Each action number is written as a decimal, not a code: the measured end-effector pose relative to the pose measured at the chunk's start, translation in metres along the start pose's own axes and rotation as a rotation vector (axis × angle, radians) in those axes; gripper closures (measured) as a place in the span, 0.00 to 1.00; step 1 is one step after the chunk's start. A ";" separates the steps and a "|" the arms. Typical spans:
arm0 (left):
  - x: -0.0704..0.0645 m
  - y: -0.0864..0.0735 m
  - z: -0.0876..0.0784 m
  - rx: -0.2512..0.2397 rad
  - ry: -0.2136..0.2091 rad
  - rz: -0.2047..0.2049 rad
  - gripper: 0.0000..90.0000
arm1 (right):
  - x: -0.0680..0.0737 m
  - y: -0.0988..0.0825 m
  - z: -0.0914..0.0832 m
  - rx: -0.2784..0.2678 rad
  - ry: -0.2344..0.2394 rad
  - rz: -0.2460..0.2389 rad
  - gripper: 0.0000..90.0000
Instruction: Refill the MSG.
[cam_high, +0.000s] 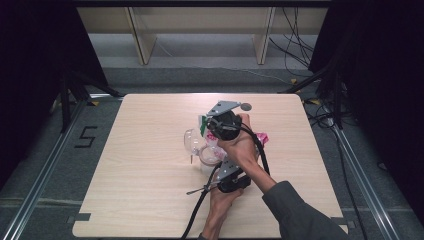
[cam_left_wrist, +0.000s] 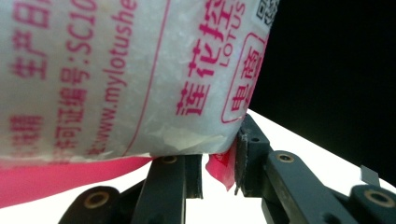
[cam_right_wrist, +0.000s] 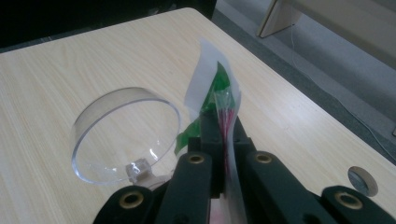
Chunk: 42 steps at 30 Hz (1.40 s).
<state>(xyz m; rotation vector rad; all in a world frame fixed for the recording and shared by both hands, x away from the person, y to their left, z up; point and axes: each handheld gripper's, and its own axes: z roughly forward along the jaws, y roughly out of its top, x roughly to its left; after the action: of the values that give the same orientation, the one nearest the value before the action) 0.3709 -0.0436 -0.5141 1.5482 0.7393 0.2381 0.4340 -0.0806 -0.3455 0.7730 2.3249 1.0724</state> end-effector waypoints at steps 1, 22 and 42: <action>0.000 0.000 0.000 0.000 0.000 0.000 0.83 | 0.000 0.000 0.000 0.000 0.000 0.000 1.00; -0.001 0.000 -0.001 -0.007 0.000 -0.003 0.83 | 0.002 0.000 -0.001 0.003 0.007 0.002 1.00; -0.001 0.000 0.000 -0.014 -0.009 -0.012 0.83 | 0.002 -0.001 0.003 0.008 0.005 -0.006 1.00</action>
<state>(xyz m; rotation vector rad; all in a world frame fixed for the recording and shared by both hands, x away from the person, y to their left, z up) 0.3696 -0.0439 -0.5140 1.5304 0.7375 0.2269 0.4342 -0.0783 -0.3485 0.7664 2.3356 1.0641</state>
